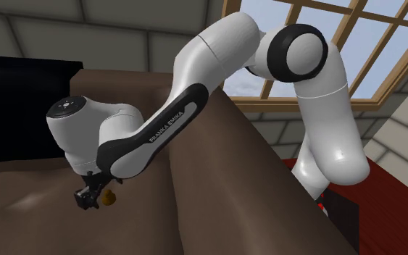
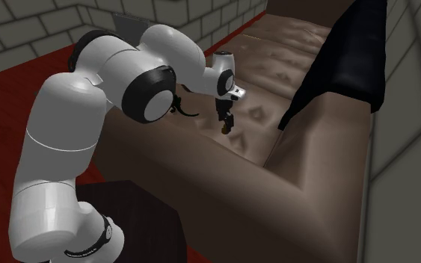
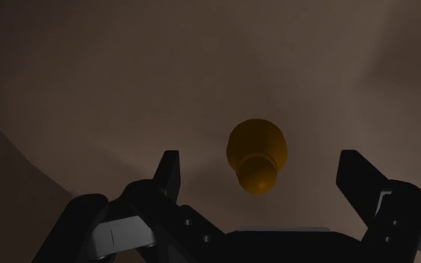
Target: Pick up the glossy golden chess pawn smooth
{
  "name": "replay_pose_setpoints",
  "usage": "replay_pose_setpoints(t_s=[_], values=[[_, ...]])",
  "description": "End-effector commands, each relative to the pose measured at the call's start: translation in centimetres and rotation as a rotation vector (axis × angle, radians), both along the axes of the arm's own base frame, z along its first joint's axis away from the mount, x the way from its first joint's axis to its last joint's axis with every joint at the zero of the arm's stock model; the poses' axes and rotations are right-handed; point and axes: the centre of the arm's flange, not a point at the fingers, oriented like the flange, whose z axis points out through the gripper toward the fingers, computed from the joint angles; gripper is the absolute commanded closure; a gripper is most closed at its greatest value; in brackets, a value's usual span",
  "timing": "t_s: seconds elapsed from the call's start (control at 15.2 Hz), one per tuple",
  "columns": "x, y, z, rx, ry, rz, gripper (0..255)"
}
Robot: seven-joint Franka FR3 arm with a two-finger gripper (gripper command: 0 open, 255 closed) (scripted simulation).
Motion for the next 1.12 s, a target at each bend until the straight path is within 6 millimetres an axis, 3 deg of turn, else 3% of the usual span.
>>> replay_pose_setpoints(t_s=[0.0,0.13,0.26,0.33,0.86,1.06], values=[[0.1,0.0,-1.1,0.0,0.0,0.0,0],[0.1,0.0,-2.5,0.0,0.0,0.0,0],[0.1,0.0,-2.5,0.0,0.0,0.0,0],[0.1,0.1,-2.5,0.0,0.0,0.0,255],[0.2,0.0,-2.7,0.0,0.0,0.0,255],[0.1,0.0,-1.4,0.0,0.0,0.0,255]])
